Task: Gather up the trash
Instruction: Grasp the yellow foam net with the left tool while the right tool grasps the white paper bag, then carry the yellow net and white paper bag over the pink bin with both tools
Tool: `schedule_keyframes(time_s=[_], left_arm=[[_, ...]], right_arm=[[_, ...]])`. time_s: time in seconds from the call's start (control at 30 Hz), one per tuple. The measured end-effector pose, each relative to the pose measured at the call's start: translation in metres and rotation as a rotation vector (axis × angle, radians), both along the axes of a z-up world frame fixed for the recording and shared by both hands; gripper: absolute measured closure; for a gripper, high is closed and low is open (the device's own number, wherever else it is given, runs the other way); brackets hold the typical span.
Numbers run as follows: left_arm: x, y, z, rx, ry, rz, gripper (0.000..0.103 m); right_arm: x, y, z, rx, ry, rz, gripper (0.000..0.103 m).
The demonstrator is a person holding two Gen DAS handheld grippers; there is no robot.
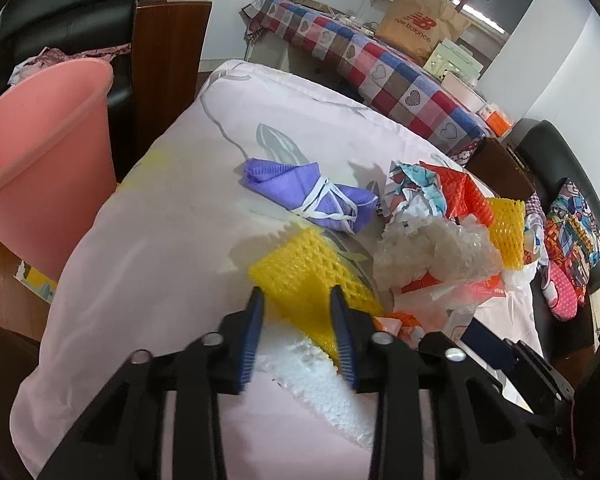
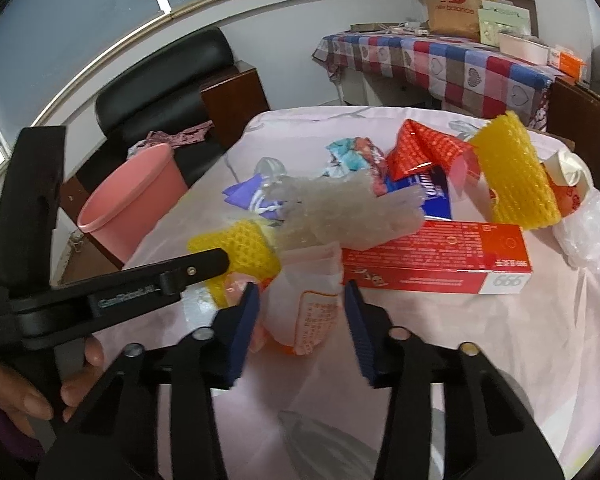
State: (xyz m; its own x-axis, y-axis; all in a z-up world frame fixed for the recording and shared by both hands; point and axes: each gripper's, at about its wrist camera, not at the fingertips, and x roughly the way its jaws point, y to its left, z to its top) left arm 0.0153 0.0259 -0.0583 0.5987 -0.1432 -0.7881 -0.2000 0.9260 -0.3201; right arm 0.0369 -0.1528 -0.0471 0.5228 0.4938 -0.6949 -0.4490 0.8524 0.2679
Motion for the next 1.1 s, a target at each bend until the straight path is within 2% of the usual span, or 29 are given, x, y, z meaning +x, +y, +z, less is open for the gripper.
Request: schedule_keyframes(time_s=[0.07, 0.27, 0.8, 1.1], left_arm=[[0.0, 0.001, 0.001, -0.001, -0.01, 0.001, 0.083], [-0.006, 0.003, 0.011, 0.019, -0.05, 0.001, 0.093], [-0.027, 0.012, 0.05, 0.063, -0.175, -0.025, 0.094], [-0.043, 0.024, 0.076, 0.158, -0.253, -0.011, 0.094]], right_arm=[[-0.002, 0.001, 0.001, -0.002, -0.002, 0.004, 0.065], [-0.005, 0.0, 0.003, 0.0, 0.001, 0.004, 0.07], [-0.018, -0.002, 0.038, -0.023, -0.087, -0.016, 0.072], [-0.012, 0.022, 0.064, -0.037, -0.143, 0.014, 0.072]])
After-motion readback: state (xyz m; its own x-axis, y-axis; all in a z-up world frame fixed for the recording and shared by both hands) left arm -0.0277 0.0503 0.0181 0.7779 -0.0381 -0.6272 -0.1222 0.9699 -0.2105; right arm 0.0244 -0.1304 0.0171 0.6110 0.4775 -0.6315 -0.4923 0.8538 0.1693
